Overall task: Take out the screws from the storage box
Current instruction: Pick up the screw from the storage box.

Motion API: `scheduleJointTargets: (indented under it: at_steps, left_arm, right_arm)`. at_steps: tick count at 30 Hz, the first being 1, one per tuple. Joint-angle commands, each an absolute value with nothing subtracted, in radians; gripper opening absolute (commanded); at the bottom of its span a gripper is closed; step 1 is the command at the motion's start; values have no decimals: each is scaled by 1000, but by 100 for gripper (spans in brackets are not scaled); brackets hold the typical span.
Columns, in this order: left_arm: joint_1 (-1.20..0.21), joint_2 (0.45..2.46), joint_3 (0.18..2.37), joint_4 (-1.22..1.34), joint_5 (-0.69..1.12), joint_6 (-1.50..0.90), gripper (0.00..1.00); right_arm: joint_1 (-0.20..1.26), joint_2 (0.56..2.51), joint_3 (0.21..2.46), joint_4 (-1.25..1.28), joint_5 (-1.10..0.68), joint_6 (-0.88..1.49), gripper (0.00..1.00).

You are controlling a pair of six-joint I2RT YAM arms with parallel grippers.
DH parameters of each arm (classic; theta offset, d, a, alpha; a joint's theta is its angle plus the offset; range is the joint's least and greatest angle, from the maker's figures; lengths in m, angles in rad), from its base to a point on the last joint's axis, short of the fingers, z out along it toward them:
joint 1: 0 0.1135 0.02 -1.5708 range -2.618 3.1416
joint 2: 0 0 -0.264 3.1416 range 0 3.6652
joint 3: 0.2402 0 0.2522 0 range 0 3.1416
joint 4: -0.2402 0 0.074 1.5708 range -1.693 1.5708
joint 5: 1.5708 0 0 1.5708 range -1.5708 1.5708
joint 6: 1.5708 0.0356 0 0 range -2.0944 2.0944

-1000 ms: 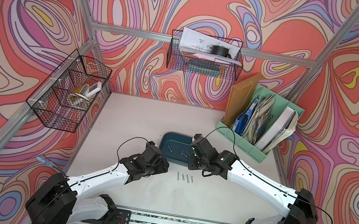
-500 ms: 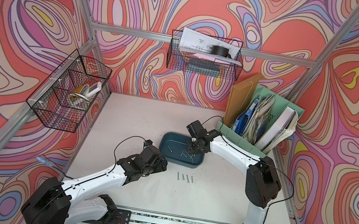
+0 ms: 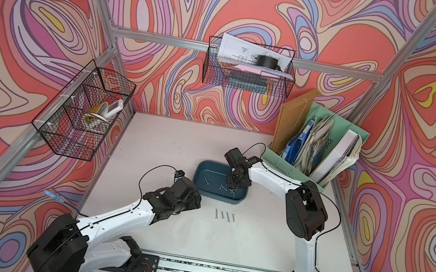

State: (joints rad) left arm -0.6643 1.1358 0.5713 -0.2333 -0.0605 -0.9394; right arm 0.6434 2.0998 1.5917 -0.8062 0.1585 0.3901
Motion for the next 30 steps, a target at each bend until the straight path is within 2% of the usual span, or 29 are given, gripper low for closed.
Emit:
scheduleJointTargets:
  at_steps: [1, 5, 18, 30]
  left_arm:
    - [-669, 1157, 586, -244, -68, -917, 72]
    - [-669, 1162, 588, -239, -60, -914, 72]
    - [-669, 1175, 587, -235, -50, -919, 72]
    - [-669, 1181, 583, -231, -47, -927, 72]
  right_arm:
    - [638, 2128, 1610, -820, 203, 393, 11]
    - [634, 2139, 1604, -808, 187, 398, 14]
    - [632, 2190, 1608, -798, 178, 408, 14]
    - [632, 2217, 1593, -771, 99, 422, 6]
